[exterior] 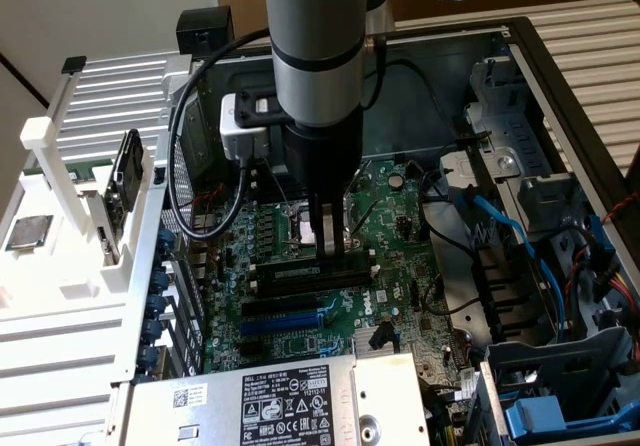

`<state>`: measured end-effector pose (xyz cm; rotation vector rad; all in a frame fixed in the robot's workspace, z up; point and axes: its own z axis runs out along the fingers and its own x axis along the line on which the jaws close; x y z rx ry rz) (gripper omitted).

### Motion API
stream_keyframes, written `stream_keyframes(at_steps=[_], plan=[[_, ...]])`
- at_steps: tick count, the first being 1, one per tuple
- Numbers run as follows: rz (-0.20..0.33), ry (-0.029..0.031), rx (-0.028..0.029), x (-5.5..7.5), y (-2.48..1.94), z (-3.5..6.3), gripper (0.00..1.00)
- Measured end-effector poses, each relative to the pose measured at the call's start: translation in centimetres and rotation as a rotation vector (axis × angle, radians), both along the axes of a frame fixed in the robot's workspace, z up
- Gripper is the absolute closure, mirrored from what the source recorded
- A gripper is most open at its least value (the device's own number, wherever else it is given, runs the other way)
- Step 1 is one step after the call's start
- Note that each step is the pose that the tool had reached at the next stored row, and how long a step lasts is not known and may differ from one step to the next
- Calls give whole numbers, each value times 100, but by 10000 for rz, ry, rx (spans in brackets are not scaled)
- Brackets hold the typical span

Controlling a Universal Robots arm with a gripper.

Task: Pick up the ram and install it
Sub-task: 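Insert the ram into the slot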

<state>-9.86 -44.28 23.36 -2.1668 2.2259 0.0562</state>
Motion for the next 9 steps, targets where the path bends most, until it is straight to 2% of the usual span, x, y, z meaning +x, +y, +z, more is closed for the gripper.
stream_keyframes(at_steps=[9], plan=[[0,0,1,11,0,-3,88]])
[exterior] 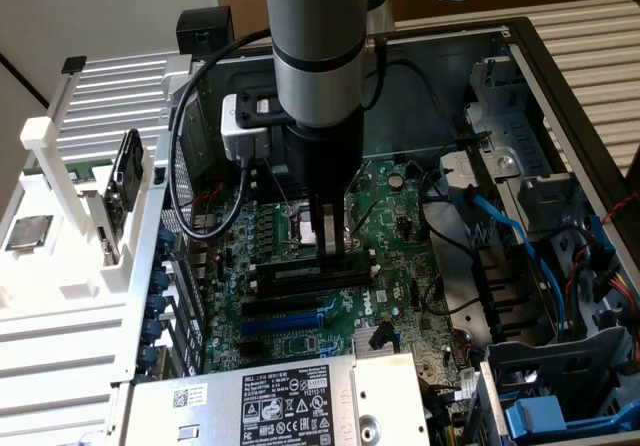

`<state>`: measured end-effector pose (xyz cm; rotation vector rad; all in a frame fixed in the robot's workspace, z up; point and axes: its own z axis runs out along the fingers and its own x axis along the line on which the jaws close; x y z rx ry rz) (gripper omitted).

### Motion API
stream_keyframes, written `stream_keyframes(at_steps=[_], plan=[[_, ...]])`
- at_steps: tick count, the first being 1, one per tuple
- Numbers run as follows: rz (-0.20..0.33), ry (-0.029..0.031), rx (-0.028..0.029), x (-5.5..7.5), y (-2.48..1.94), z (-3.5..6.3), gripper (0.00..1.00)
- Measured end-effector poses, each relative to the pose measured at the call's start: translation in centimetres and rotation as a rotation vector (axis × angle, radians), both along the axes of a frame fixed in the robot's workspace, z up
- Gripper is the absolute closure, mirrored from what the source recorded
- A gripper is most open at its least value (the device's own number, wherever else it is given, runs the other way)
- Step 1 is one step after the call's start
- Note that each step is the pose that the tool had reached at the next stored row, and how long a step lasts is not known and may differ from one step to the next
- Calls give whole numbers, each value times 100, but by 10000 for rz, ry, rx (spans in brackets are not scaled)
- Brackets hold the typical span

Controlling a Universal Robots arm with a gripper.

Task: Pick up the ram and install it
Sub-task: 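Insert the ram into the slot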

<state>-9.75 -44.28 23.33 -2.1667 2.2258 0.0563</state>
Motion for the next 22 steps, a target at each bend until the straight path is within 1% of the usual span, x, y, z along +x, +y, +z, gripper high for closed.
stream_keyframes(at_steps=[22], plan=[[79,2,-3,0,-5,1,88]])
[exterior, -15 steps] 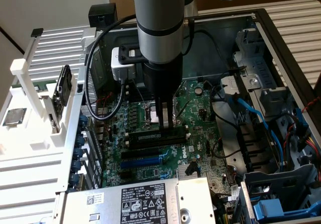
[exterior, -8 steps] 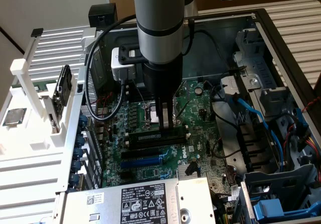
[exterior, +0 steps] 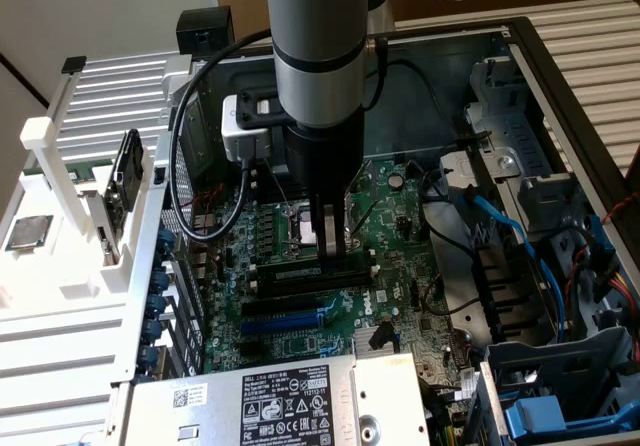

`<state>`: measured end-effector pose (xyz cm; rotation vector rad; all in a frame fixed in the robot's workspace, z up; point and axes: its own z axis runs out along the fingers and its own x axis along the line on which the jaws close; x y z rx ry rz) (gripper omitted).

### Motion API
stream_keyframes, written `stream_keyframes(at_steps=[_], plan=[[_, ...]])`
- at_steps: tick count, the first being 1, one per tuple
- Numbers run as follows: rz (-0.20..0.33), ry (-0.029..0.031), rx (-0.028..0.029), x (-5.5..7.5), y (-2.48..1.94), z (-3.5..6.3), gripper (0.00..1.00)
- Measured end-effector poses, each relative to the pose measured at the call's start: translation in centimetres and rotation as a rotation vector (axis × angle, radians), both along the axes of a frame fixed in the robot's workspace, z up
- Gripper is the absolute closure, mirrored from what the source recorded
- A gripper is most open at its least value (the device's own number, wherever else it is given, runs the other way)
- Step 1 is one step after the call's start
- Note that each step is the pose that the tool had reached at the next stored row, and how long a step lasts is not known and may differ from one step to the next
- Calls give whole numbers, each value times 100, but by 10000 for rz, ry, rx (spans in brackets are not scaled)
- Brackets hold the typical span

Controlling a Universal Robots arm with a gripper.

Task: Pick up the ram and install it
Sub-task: 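Insert the ram into the slot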

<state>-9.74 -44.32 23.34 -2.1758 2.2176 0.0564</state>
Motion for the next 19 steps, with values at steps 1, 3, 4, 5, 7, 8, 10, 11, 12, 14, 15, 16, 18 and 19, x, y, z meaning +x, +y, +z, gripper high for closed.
stream_keyframes(at_steps=[1,3,4,5,7,8,10,11,12,14,15,16,18,19], plan=[[0,0,-1,0,0,-1,88],[0,-1,1,0,0,-3,88],[0,-1,2,0,0,-3,88],[0,-1,2,0,0,-3,88],[2,-2,3,-1,0,-4,88],[2,-2,4,-3,1,-4,88],[0,-2,3,-10,0,-4,88],[1,-1,3,-10,0,-4,88],[2,-1,2,-11,0,-3,88],[0,-1,1,-12,0,-4,88],[0,0,1,-12,0,-4,88],[0,0,1,-12,0,-6,88],[0,0,1,-12,0,-10,88],[3,0,1,-12,0,-10,88]])
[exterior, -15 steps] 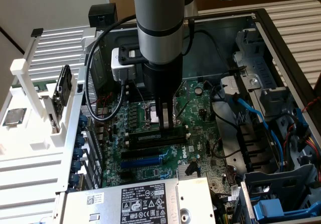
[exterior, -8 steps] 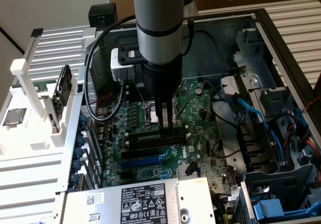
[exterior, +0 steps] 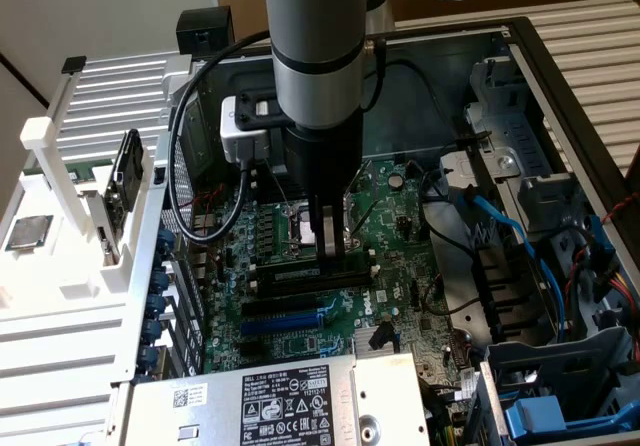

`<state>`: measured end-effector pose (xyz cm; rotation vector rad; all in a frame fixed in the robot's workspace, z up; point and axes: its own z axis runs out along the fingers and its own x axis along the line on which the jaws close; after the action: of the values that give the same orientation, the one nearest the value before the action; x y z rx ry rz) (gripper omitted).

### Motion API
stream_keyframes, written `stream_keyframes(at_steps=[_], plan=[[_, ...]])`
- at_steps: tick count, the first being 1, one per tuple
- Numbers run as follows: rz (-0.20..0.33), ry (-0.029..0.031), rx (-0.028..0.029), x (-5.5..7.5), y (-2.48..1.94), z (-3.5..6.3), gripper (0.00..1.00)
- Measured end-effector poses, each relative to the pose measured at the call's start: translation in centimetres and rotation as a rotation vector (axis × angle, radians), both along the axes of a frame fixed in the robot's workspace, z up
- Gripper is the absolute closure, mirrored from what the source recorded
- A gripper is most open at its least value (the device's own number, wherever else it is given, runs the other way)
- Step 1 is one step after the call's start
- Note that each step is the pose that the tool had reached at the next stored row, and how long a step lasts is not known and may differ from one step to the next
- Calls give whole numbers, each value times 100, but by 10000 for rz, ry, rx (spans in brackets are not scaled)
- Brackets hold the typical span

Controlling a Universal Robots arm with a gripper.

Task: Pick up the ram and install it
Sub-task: 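Insert the ram into the slot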

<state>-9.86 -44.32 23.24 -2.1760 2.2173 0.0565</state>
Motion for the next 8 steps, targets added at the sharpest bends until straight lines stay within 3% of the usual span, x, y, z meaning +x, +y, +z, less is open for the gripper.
stream_keyframes(at_steps=[8], plan=[[31,-1,1,0,1,-13,88]])
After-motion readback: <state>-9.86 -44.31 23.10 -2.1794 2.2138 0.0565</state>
